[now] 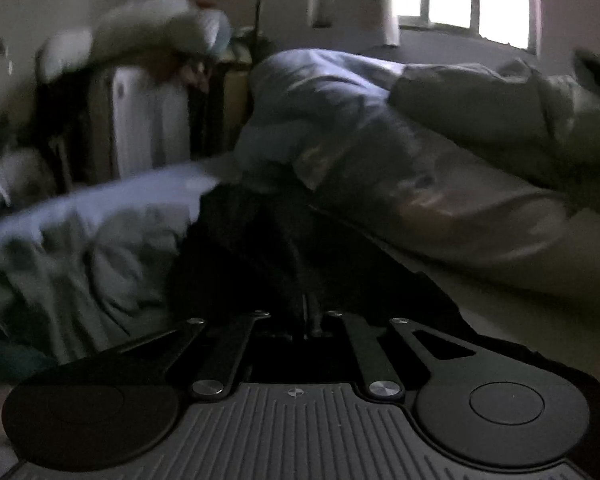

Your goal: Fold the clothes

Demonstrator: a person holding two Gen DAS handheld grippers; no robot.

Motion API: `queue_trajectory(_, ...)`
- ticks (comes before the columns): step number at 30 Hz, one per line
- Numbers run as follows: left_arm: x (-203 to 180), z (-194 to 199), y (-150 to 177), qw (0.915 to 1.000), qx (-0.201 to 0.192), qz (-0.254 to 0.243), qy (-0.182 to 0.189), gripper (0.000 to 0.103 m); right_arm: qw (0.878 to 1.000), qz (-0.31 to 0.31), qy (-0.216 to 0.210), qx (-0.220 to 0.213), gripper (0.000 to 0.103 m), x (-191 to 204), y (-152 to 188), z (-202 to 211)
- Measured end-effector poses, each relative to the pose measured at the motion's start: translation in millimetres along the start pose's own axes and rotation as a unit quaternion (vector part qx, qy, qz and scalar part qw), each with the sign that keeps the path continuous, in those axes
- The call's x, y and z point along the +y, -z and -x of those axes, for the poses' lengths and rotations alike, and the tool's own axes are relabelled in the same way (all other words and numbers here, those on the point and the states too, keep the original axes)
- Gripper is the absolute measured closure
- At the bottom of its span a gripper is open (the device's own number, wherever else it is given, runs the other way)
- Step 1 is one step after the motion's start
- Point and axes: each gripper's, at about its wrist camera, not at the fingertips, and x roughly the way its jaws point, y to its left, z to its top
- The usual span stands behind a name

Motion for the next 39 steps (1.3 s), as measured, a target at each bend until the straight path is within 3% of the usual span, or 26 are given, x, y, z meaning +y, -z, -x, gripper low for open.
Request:
queue_trajectory(4,4,3,-3,0.9995,-0.015,0.022,0.016,0.000,0.996,-0.083,-0.022,-0.023,0.098,-32,-15,33)
queue_trajectory(7,3,5,-5,0.9994,-0.017,0.028,0.012,0.000,0.996,-0.089,-0.026,-0.016,0.098,-37,-3,59)
queue_trajectory(15,9,0,-6,0.9995,-0.011,0.027,-0.015,0.000,0.995,0.004,-0.023,0.093,0.098,-3,77,83)
queue_trajectory(18,6,0,-5,0.9997,-0.010,0.014,-0.016,0.000,0.995,0.032,-0.015,0.093,0.092,10,70,85)
queue_trajectory(21,9,0,-5,0.9997,-0.004,0.015,-0.017,0.000,0.995,0.053,-0.022,0.087,0.078,22,47,88)
queue_trajectory(23,9,0,-4,0.9997,-0.007,0.007,-0.023,0.000,0.995,0.058,-0.045,0.072,0.049,23,27,94)
queue_trajectory(25,8,0,-3,0.9997,-0.009,0.006,-0.023,0.000,0.995,0.058,-0.068,0.053,0.030,21,3,93)
queue_trajectory(29,4,3,-5,0.9996,-0.024,0.013,-0.012,0.000,0.995,0.067,-0.075,0.026,0.018,3,-43,65)
queue_trajectory(33,-2,10,-12,0.9988,-0.035,0.032,0.011,0.000,0.998,0.013,-0.056,0.028,0.016,-35,-72,10)
queue_trajectory(39,-16,24,-24,0.9967,-0.068,0.022,0.039,0.000,0.995,-0.001,-0.014,0.101,0.016,-62,-74,-94)
